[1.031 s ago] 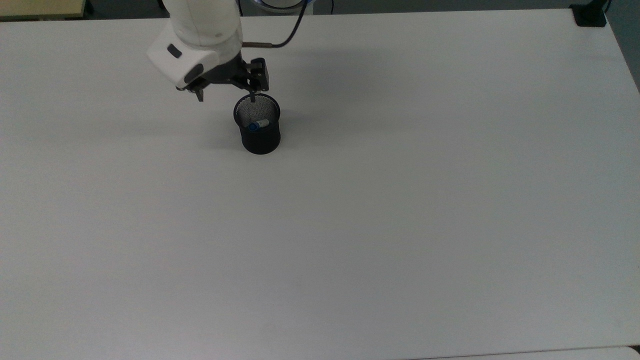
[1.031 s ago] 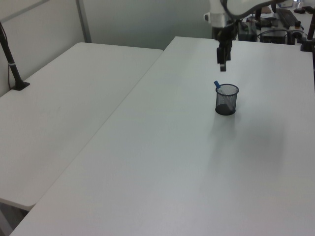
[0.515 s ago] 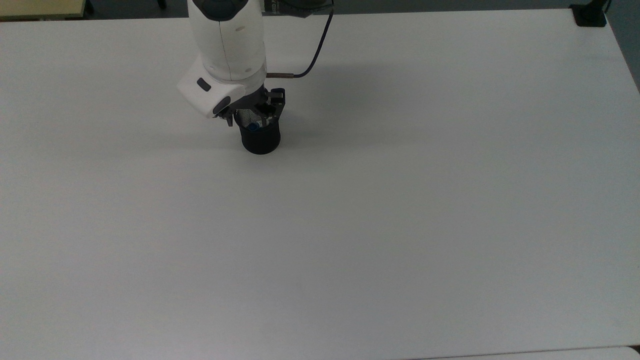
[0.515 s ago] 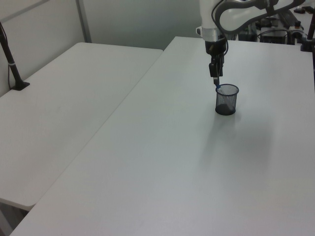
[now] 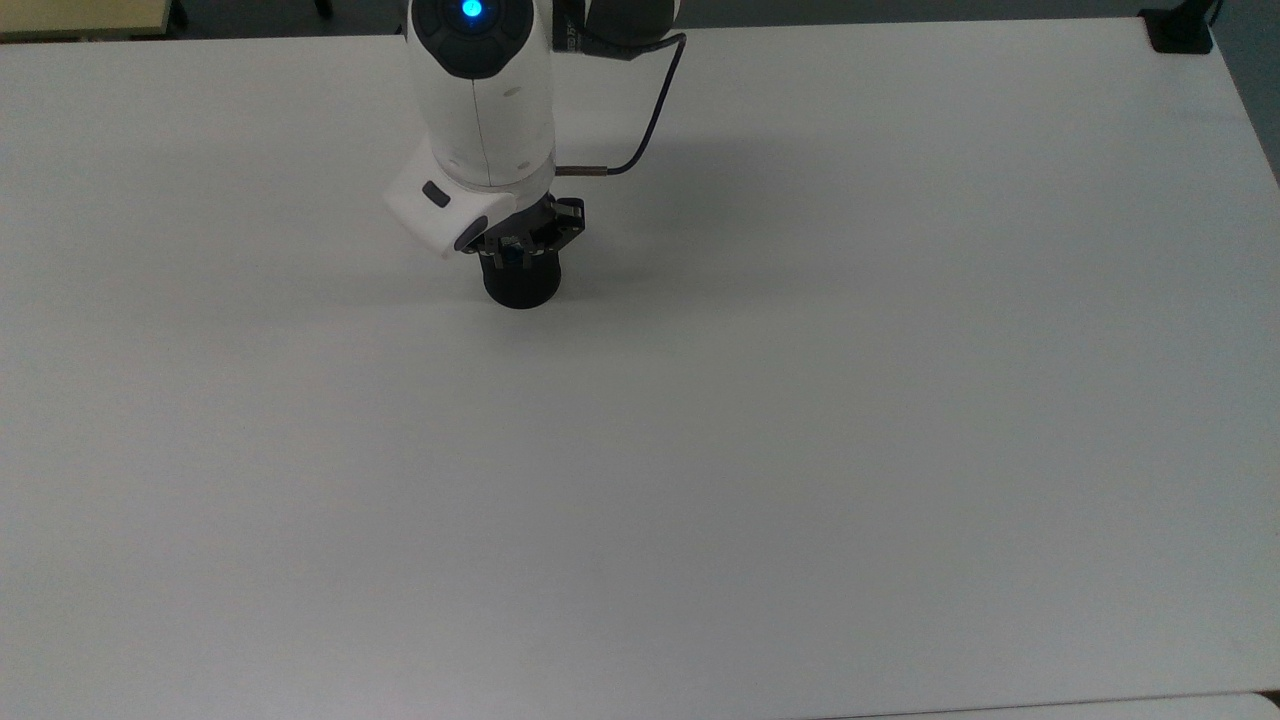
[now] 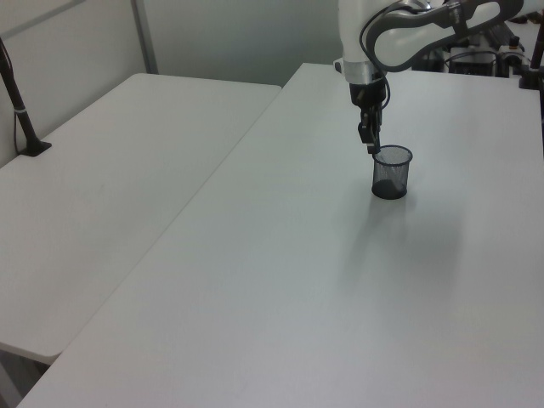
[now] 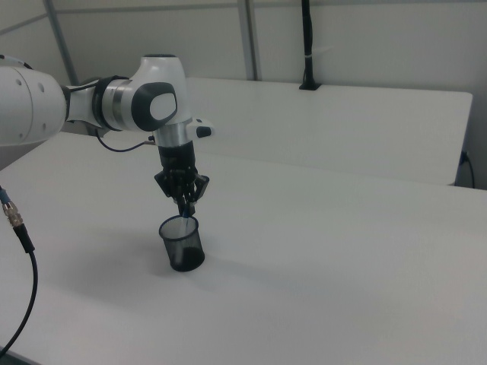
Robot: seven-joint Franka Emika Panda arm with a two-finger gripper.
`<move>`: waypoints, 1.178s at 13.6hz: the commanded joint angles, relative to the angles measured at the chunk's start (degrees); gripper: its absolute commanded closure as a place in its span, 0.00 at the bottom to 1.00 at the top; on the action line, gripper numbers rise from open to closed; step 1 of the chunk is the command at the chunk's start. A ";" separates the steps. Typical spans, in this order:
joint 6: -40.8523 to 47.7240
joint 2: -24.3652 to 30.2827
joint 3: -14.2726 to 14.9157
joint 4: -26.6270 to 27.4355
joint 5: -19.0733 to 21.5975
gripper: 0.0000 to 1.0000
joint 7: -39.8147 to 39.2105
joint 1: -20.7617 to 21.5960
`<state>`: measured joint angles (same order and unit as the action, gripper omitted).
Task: Remove the marker
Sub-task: 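Lift the marker straight up out of the cup, then carry the marker beside the cup, lower it and release onto the table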
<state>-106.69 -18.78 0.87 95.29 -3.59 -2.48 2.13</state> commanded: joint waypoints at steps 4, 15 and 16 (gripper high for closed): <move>-0.80 0.85 0.19 0.24 0.42 0.91 1.77 0.51; 13.95 9.29 0.10 -11.09 3.93 0.89 3.00 0.77; 14.40 9.12 -0.25 -10.92 4.37 0.89 4.40 2.42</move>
<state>-94.77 -9.53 0.94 85.27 -1.03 -0.62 1.99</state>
